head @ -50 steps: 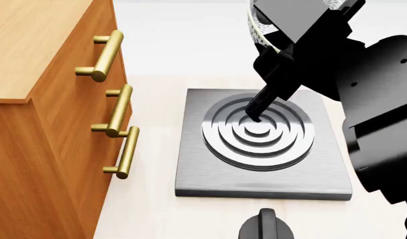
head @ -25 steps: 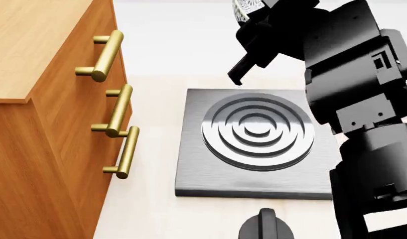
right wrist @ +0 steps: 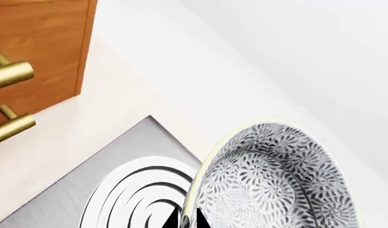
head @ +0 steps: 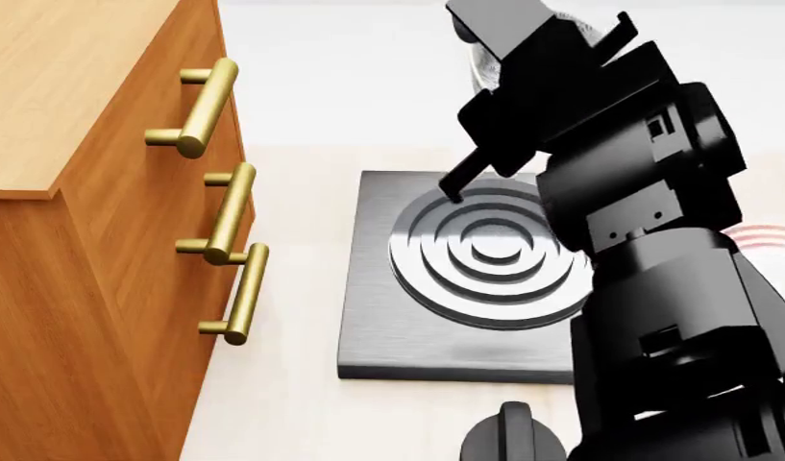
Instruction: Put the bowl on the stove.
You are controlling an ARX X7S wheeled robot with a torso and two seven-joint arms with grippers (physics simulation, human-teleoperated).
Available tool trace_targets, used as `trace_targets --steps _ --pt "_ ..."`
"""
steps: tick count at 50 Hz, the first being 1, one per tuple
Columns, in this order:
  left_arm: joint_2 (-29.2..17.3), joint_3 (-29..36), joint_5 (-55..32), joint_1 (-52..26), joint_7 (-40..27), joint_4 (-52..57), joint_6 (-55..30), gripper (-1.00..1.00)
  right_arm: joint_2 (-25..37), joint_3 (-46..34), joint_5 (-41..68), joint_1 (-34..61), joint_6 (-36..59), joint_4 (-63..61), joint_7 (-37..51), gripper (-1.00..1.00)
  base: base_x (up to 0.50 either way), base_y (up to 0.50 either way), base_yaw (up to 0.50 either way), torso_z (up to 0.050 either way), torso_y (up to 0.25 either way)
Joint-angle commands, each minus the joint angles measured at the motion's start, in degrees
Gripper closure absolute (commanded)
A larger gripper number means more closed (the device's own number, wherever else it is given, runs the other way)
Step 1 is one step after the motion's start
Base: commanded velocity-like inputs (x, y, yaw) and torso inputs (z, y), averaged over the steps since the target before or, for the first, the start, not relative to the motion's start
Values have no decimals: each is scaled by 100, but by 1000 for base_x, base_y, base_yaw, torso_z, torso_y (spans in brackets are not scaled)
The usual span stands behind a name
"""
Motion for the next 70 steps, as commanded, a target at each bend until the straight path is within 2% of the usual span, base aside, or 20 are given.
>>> trace_targets --steps 1,31,47,56,70 --pt "113 -76 150 -26 154 -22 -52 -100 -238 257 -158 -110 178 71 112 100 0 0 0 0 0" --pt "166 -7 153 -93 167 -56 -97 -100 -279 332 -165 -211 172 71 112 100 0 0 0 0 0" --pt "247 -177 141 -11 21 -87 -168 -100 -279 332 -165 -211 172 71 112 100 0 0 0 0 0" --pt "277 -241 134 29 44 -74 -99 -100 -279 332 -165 -211 172 71 112 100 0 0 0 0 -230" --pt "342 -259 159 26 78 -97 -22 -100 -279 332 -165 -211 172 71 112 100 0 0 0 0 -6"
